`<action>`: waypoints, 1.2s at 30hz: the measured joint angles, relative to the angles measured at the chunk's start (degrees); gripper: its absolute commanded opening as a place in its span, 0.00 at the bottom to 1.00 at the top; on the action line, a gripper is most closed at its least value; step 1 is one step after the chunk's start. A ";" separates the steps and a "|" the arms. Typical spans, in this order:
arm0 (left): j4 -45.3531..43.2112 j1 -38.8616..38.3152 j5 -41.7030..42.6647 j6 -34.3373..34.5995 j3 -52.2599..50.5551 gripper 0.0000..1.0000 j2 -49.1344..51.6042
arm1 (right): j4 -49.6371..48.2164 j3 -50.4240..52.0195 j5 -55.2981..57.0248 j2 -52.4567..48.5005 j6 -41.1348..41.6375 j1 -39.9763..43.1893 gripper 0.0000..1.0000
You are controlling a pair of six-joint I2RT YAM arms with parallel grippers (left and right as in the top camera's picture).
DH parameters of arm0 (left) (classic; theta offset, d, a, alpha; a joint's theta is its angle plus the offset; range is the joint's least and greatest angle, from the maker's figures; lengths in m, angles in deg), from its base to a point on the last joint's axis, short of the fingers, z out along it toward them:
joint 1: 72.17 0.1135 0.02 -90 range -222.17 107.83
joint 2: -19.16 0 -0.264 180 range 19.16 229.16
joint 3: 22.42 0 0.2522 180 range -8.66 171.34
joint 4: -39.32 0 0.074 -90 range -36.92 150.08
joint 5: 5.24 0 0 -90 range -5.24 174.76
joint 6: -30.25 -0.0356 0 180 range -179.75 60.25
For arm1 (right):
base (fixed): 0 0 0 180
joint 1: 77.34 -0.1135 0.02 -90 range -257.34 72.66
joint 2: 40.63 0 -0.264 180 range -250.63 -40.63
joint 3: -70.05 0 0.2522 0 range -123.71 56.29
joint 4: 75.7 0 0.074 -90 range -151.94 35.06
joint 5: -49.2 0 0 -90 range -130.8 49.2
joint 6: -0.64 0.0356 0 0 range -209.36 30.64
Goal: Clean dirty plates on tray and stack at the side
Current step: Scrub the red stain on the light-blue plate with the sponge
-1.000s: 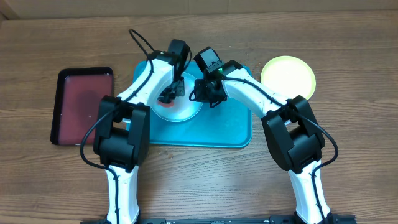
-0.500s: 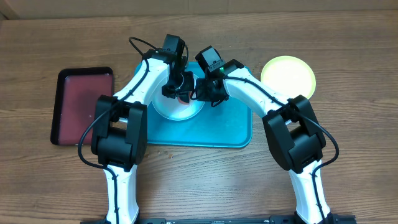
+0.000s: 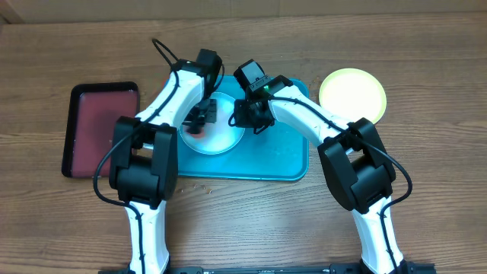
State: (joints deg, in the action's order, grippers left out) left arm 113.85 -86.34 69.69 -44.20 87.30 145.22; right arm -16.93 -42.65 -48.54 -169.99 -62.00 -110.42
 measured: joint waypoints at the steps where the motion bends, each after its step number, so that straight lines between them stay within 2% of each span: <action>1: -0.09 0.55 -2.45 0.66 0.00 0.04 0.07 | 0.02 0.02 -0.02 0.00 0.00 0.00 0.04; 6: -0.72 1.36 -5.29 4.31 0.00 0.04 0.17 | -0.50 0.00 -0.63 0.00 0.02 -0.07 0.04; 10: -2.95 1.60 -1.33 5.57 0.00 0.04 0.17 | -0.33 0.07 0.09 0.00 0.04 0.11 0.04; 16: -8.20 3.19 15.19 5.22 0.00 0.04 0.17 | 0.09 0.07 1.18 0.00 0.02 1.11 0.04; 19: -8.94 3.30 20.68 4.81 0.00 0.04 0.17 | 0.17 0.07 1.36 0.00 0.02 1.49 0.04; 27: -5.29 1.57 26.93 -3.91 0.00 0.04 0.17 | 0.22 0.07 1.84 0.00 -0.11 1.55 0.04; 36: -0.68 0.52 29.29 -9.57 0.00 0.04 0.17 | 0.22 0.07 1.81 0.00 -0.26 1.53 0.04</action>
State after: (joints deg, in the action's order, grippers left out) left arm 113.18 -85.82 98.98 -53.78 87.30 145.40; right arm -16.71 -42.58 -46.73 -169.99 -62.27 -108.89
